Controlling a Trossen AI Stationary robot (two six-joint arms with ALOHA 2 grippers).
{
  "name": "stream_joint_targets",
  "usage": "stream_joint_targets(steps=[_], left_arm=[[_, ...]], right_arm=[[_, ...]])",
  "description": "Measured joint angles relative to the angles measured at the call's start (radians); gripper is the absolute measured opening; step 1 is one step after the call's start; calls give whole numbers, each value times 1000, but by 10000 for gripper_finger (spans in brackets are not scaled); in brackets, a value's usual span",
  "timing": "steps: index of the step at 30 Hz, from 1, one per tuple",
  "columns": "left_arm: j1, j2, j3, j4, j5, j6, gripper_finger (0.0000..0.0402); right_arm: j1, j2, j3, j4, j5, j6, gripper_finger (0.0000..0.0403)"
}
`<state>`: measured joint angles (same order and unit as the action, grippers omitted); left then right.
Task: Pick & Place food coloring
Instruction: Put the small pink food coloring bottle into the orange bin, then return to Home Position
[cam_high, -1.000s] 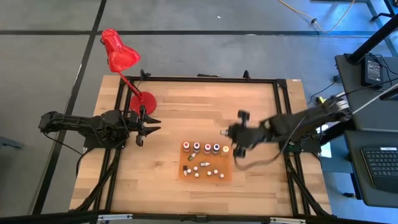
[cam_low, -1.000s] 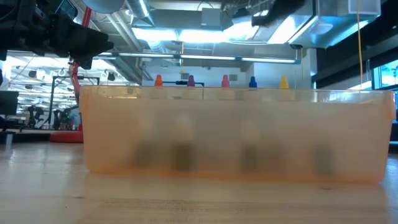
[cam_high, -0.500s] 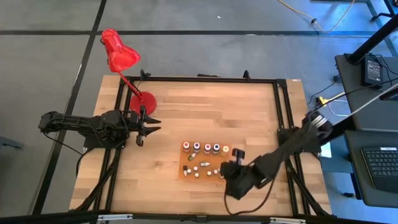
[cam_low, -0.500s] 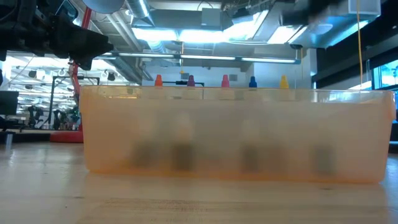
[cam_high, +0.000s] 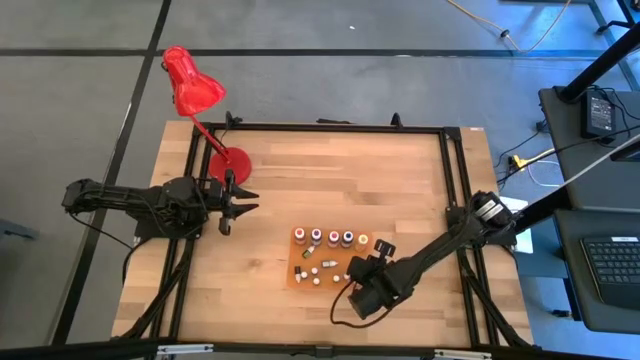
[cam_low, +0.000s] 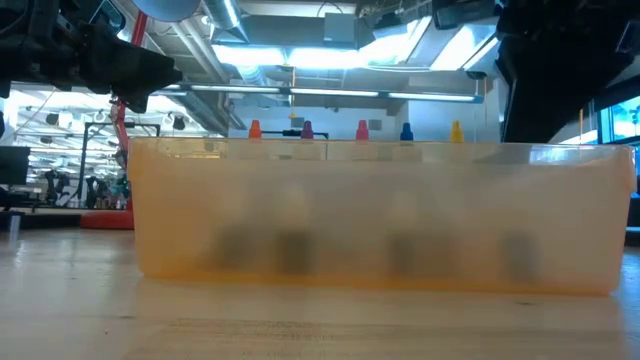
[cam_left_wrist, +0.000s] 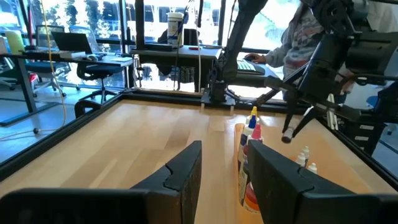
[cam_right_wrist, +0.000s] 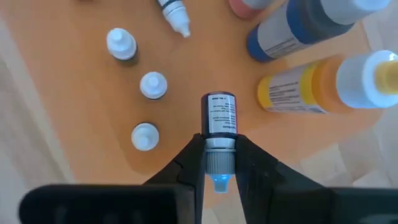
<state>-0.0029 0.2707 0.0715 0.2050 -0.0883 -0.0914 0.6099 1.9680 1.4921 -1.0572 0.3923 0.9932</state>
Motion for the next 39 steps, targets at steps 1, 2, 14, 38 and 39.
stream_joint_targets(steps=[1, 2, 14, 38, 39], left_arm=[[0, 0, 0, 0, 0, 0, 125], [0, 0, 0, 0, 0, 0, 124], [0, 0, 0, 0, 1, -2, 123], [0, 0, 0, 13, 4, -86, 121], [0, 0, 0, 15, 7, -88, 121]], right_arm=[[-2, 1, 0, -1, 2, 0, 73], [-3, 2, 0, -3, 2, -1, 76], [-10, 2, -34, 4, 6, 23, 97], [-19, 2, -56, 11, -25, 23, 136], [-19, 2, -56, 1, -24, 52, 137]])
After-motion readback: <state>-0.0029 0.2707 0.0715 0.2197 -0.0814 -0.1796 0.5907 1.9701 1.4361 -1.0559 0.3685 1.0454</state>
